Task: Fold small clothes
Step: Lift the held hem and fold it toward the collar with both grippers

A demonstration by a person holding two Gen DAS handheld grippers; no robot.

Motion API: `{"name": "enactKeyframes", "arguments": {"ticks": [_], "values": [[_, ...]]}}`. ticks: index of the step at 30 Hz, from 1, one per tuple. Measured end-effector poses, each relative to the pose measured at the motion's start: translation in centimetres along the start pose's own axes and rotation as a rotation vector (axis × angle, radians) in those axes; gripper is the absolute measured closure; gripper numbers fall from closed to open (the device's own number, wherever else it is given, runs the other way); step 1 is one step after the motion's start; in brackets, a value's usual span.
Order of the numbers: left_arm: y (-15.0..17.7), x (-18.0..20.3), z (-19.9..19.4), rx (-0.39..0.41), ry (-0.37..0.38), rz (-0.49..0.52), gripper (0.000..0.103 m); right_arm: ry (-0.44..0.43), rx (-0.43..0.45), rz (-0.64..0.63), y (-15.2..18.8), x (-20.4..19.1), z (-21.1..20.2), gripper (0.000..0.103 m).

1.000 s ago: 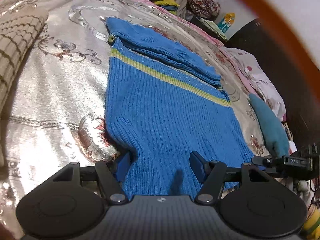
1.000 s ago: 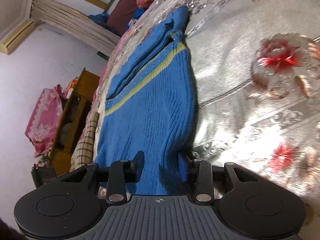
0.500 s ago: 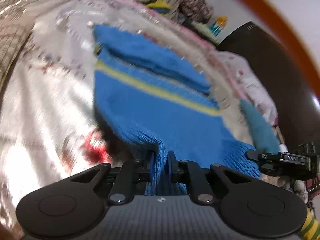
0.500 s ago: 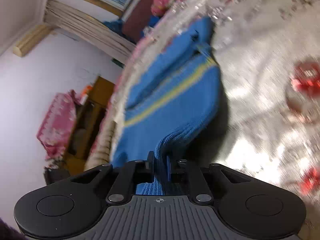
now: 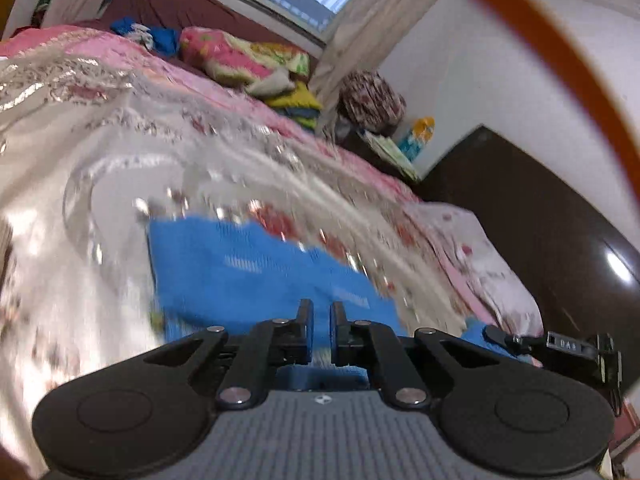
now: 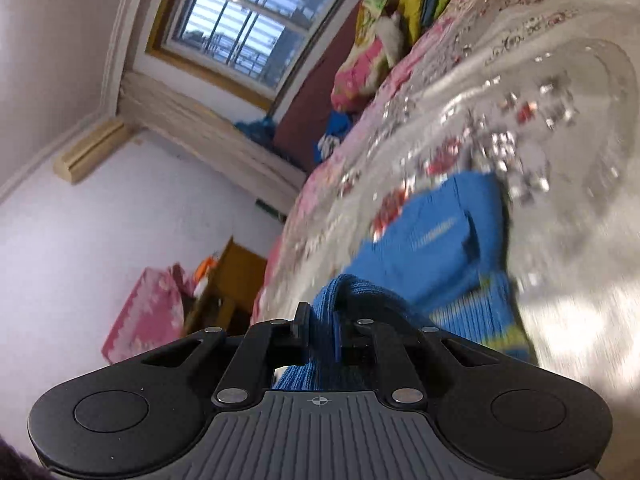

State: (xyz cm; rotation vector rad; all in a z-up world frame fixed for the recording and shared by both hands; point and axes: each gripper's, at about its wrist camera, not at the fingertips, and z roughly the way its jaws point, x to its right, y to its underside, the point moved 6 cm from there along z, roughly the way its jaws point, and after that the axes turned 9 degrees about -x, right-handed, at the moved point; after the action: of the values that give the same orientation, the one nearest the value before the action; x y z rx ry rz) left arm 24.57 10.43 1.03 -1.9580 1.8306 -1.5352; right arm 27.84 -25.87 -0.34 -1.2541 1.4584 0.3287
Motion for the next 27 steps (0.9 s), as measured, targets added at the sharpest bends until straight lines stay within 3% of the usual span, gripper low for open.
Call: {"name": "enactKeyframes", "arguments": {"ticks": [6, 8, 14, 20, 21, 24, 27], "values": [[-3.0, -2.6, 3.2, 0.012, -0.030, -0.060, 0.090, 0.043, 0.034, 0.015, -4.6, 1.1, 3.9, 0.097], [-2.3, -2.9, 3.7, -0.026, -0.035, -0.049, 0.090, 0.054, 0.030, 0.023, -5.3, 1.6, 4.7, 0.097], [2.3, -1.5, 4.0, -0.164, -0.115, 0.116, 0.087, 0.135, -0.010, -0.048, -4.3, 2.6, 5.0, 0.093], [3.9, -1.2, 4.8, -0.225, -0.201, 0.215, 0.071, 0.326, -0.043, -0.228, -1.9, 3.1, 3.1, 0.093], [4.0, -1.2, 4.8, -0.232, -0.212, 0.229, 0.065, 0.355, -0.045, -0.270, -1.7, 3.1, 2.7, 0.090], [4.4, -1.3, 5.1, -0.253, -0.239, 0.261, 0.060, 0.462, -0.067, -0.400, -1.3, 3.4, 2.1, 0.078], [5.2, -1.0, 5.6, -0.300, -0.250, 0.308, 0.054, 0.503, -0.103, -0.479, -0.7, 3.4, 2.3, 0.078]]}}
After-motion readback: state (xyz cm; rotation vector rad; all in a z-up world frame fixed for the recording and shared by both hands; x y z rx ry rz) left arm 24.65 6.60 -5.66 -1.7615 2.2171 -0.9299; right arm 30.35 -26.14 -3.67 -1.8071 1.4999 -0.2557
